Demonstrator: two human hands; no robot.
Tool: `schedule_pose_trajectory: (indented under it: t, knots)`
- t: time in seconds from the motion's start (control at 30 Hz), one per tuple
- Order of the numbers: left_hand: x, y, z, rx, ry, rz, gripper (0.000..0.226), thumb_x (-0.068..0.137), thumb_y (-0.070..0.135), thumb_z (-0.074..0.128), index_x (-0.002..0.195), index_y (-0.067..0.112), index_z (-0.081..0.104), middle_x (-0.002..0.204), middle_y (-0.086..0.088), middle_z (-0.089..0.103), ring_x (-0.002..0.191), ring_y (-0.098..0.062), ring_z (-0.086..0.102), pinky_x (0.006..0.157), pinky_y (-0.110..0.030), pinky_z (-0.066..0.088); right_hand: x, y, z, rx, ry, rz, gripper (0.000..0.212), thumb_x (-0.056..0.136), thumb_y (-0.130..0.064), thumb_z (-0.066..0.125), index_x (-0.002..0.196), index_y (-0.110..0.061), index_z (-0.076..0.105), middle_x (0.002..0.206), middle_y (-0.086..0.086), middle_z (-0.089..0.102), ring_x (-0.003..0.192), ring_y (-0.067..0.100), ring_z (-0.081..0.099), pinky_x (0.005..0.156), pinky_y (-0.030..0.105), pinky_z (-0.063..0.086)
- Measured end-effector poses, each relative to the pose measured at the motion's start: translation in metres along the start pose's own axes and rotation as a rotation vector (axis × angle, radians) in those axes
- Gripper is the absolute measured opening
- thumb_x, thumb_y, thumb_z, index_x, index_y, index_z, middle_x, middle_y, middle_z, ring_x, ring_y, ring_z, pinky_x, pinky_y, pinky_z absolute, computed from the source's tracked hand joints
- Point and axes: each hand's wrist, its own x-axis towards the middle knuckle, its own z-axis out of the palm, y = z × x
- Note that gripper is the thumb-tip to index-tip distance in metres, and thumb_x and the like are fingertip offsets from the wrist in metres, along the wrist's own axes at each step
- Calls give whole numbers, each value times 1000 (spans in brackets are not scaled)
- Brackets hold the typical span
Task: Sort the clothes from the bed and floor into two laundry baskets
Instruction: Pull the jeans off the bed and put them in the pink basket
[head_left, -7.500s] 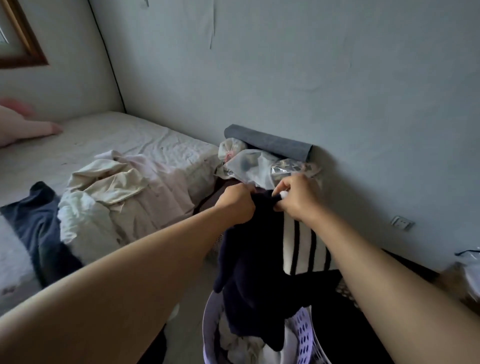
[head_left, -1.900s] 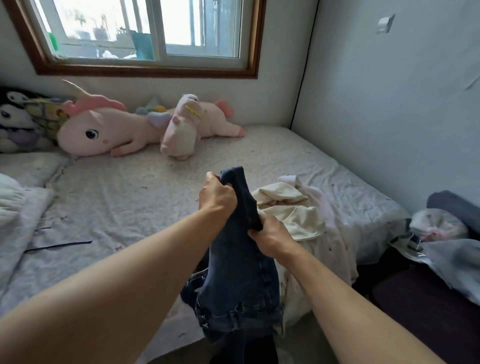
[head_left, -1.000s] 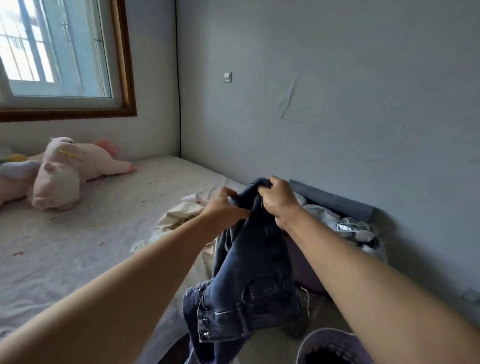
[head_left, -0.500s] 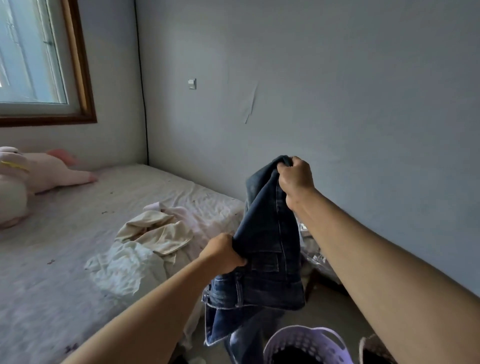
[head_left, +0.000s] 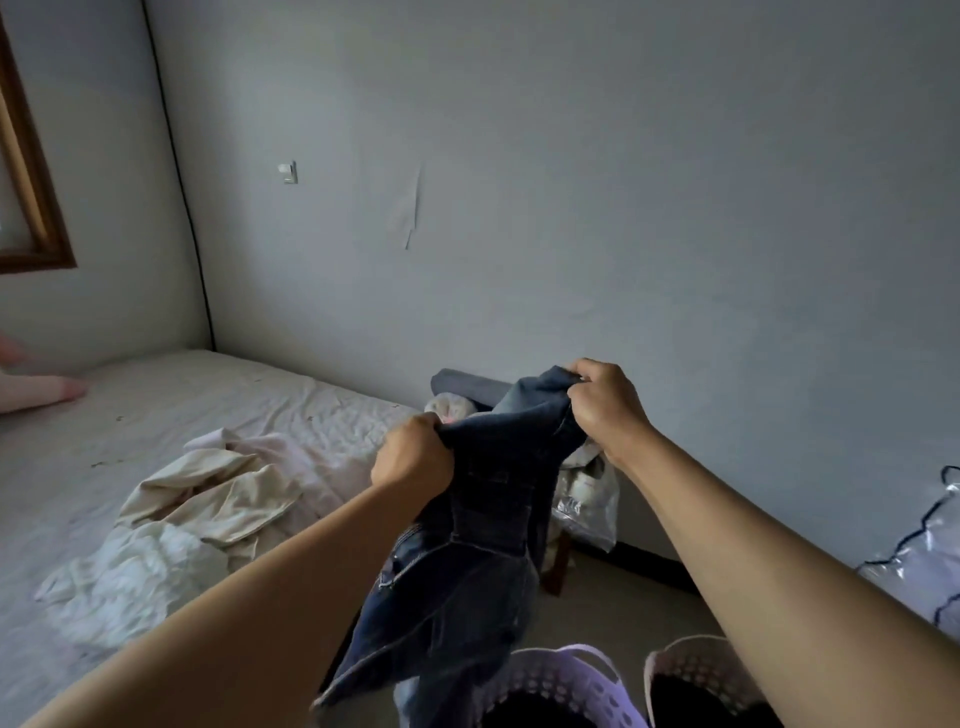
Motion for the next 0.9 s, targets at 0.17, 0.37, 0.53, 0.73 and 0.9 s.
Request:
schedule_pose_trajectory:
  t: [0.17, 0.37, 0.53, 0.73, 0.9]
  knots:
    - [6, 48, 20, -192, -7, -32, 35, 80, -2, 41, 102, 15, 62, 104, -19, 65, 99, -37, 61, 86, -39, 52, 1, 34, -23, 51, -312, 20, 31, 73, -38, 75, 86, -12, 66, 81, 0, 63, 79, 16, 60, 69, 28, 44]
    - [7, 107, 40, -252, -10, 2, 44, 82, 3, 42, 116, 21, 62, 110, -14, 65, 109, -35, 58, 94, -33, 48, -2, 67, -27, -51, -424, 18, 52, 56, -39, 86, 100, -19, 66, 96, -4, 69, 92, 16, 65, 81, 31, 54]
    - [2, 146, 56, -340, -66, 45, 43, 86, -3, 39, 120, 16, 59, 119, -12, 58, 109, -35, 56, 91, -33, 45, -4, 75, -40, 0, -311, 29, 85, 41, -42, 86, 119, -20, 60, 110, -1, 68, 104, 15, 63, 94, 37, 52]
    - [-2, 191, 60, -443, -81, 152, 44, 84, -4, 42, 121, 13, 58, 117, -15, 63, 110, -32, 58, 84, -30, 45, 6, 73, -72, -157, -19, 71, 60, 67, -21, 81, 118, -3, 54, 113, 12, 61, 108, 29, 59, 87, 32, 49]
    - [-5, 220, 51, -568, -134, 255, 44, 84, -3, 46, 122, 13, 58, 115, -16, 64, 105, -33, 61, 89, -39, 54, 22, 72, -104, -248, 161, 60, 40, 73, -15, 74, 107, -2, 58, 104, 12, 63, 98, 30, 61, 64, 24, 37]
